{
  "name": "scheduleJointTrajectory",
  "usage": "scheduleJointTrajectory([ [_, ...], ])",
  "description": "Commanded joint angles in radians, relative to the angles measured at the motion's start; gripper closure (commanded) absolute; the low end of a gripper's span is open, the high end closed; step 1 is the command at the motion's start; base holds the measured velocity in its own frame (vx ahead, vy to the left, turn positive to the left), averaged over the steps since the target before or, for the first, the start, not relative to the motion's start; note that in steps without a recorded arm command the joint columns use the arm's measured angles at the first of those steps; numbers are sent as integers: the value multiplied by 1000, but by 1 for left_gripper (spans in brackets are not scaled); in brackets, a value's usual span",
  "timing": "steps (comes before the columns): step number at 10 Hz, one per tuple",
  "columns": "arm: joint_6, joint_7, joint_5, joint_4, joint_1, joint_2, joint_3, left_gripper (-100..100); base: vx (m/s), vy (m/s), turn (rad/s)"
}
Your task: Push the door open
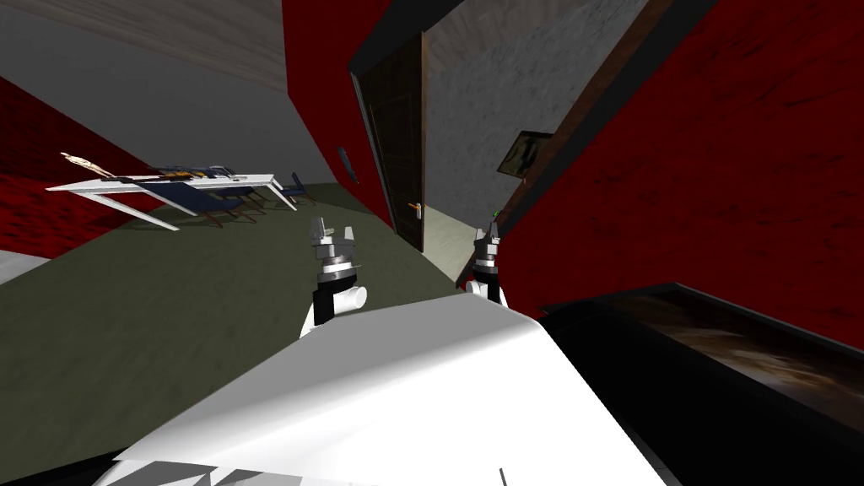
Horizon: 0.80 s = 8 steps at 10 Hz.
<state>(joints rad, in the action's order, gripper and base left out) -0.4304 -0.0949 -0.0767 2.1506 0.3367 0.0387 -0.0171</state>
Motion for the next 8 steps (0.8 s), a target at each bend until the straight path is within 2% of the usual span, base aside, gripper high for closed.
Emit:
scheduleJointTrajectory([
  [1, -2, -1, 5, -30, -17, 5, -5, -100, 85, 54, -60],
  [4, -2, -7, 16, -112, -62, 22, -18, -100, 121, 68, -85],
  [8, -1, -13, 26, -182, -101, 35, -28, -100, 107, 61, -71],
])
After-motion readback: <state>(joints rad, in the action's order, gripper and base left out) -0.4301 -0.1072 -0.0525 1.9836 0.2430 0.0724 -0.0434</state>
